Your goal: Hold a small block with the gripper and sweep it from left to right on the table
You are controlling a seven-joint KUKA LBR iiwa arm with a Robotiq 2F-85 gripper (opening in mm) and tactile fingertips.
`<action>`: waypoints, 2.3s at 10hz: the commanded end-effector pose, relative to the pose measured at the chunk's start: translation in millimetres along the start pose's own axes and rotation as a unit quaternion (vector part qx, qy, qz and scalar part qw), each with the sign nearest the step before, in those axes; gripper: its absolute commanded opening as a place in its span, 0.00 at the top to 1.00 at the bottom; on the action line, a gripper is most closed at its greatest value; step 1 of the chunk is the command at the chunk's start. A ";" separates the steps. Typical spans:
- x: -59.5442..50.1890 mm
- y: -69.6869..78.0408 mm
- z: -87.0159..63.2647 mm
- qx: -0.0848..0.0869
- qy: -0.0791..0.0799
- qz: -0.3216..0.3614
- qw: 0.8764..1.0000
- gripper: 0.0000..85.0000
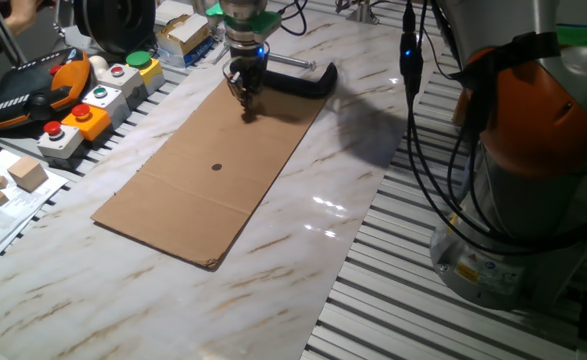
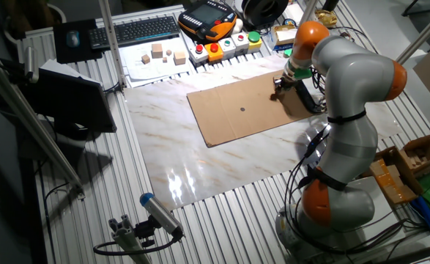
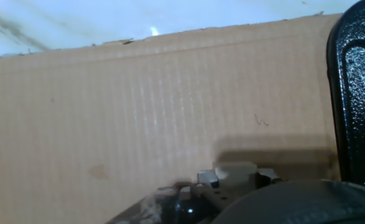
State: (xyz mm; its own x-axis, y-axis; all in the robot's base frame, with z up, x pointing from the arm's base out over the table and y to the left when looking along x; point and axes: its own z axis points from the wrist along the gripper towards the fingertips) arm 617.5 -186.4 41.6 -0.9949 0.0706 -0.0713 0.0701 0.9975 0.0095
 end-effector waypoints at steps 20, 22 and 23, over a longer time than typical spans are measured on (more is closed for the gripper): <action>-2.0 28.1 5.3 0.001 0.007 0.000 1.000 0.99; -2.9 31.4 5.3 0.002 0.007 0.000 1.000 0.99; -3.4 33.2 5.3 0.003 0.007 0.000 1.000 0.99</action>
State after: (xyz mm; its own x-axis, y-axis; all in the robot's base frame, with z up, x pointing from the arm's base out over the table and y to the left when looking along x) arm 623.5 -153.4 36.8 -0.9958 0.0716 -0.0566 0.0715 0.9974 0.0044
